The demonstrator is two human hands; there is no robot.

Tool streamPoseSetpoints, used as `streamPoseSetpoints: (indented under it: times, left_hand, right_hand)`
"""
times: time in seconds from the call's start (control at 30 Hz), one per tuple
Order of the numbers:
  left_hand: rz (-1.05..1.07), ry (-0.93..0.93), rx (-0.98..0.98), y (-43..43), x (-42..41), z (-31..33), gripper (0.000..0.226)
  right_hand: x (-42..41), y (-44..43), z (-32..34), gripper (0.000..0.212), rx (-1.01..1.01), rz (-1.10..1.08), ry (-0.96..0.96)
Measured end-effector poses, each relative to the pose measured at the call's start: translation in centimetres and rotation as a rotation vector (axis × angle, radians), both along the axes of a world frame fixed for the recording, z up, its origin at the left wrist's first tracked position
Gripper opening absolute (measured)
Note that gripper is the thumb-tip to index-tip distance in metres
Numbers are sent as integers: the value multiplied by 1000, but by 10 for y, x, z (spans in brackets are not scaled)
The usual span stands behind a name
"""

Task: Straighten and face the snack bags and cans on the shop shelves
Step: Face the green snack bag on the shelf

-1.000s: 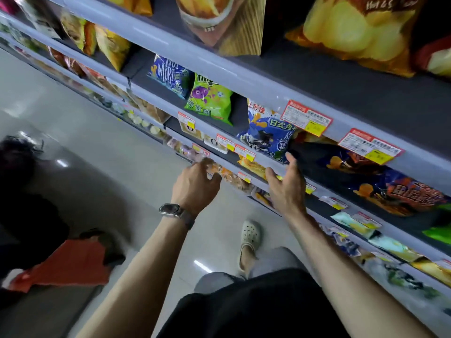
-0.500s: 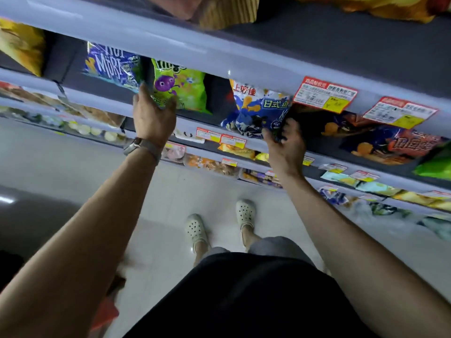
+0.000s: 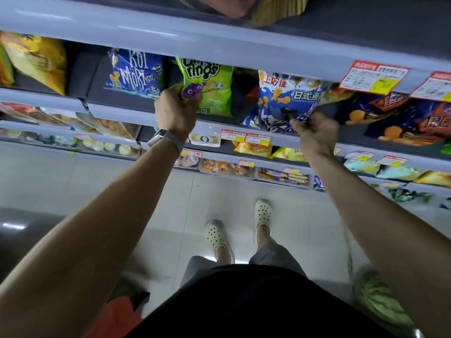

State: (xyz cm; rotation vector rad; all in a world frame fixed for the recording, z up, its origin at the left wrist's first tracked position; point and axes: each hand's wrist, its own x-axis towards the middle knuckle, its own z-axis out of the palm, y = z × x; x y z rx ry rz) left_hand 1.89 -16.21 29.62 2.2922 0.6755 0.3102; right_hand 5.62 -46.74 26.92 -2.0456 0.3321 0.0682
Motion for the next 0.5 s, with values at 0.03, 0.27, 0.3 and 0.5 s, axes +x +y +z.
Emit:
streamPoseSetpoints:
  times: [0.03, 0.27, 0.3, 0.5]
  left_hand:
    - [2, -24, -1, 3, -6, 1, 26]
    - [93, -65, -69, 33, -72, 3, 20]
    - [107, -70, -89, 38, -84, 2, 19]
    - [241, -67, -107, 64, -144, -10, 25]
  right_hand:
    - [0, 2, 1, 49, 30, 11, -5]
    - [-16, 54, 19, 30, 32, 69, -27]
    - [-16, 66, 16, 19, 39, 70, -26]
    - [-8, 143, 10, 34, 141, -29, 33]
